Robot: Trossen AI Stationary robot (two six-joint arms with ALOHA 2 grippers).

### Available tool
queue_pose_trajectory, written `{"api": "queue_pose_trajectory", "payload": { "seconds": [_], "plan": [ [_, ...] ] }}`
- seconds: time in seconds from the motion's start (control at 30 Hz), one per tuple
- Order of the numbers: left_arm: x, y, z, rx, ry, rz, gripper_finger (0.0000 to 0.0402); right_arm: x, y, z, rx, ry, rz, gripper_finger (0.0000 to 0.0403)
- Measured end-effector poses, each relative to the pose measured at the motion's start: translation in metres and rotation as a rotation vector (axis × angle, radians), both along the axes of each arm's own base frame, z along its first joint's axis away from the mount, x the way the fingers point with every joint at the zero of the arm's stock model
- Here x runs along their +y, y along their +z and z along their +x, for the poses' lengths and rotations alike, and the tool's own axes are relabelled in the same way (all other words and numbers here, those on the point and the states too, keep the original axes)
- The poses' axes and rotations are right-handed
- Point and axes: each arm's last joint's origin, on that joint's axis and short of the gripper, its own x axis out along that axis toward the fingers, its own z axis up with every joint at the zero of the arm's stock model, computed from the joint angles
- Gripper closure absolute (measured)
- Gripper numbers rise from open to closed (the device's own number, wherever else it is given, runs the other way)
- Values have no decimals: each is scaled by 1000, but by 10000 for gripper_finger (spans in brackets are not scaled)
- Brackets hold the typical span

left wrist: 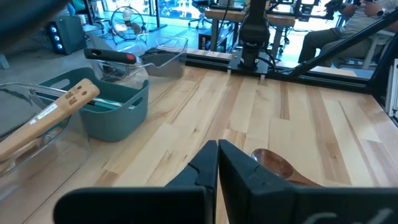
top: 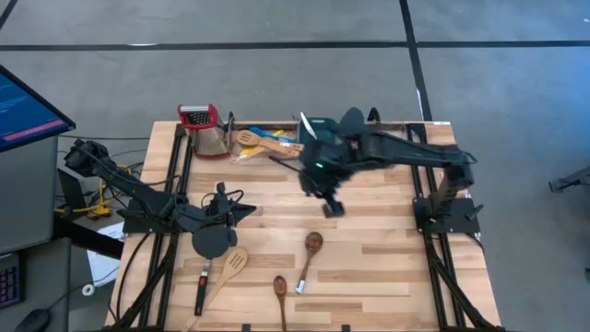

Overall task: Pick & Place Kitchen Items
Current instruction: Put the brown serving spoon into the left transparent bin

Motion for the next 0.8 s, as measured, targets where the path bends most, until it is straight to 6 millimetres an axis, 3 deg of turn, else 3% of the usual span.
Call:
{"api": "queue_pose_trajectory", "payload": {
  "seconds": [0.2, 0.3, 0.4, 0.53, 0.8],
  "plan": [
    [0, 0, 0, 1, 0, 1, 400, 37, 35, -55, -81, -52, -114, 403],
    [0, 0, 0, 1, 0, -1, 400, 46, 40, -80, -163, -56, -120, 403],
    [0, 0, 0, 1, 0, -2, 400, 46, 33, -102, -250, -54, -102, 403],
    [0, 0, 0, 0, 0, -2, 400, 36, 1, -122, -364, -83, -72, 403],
    [0, 0, 0, 0, 0, -2, 400, 17, -112, -138, -503, -207, 0, 403]
  ]
}}
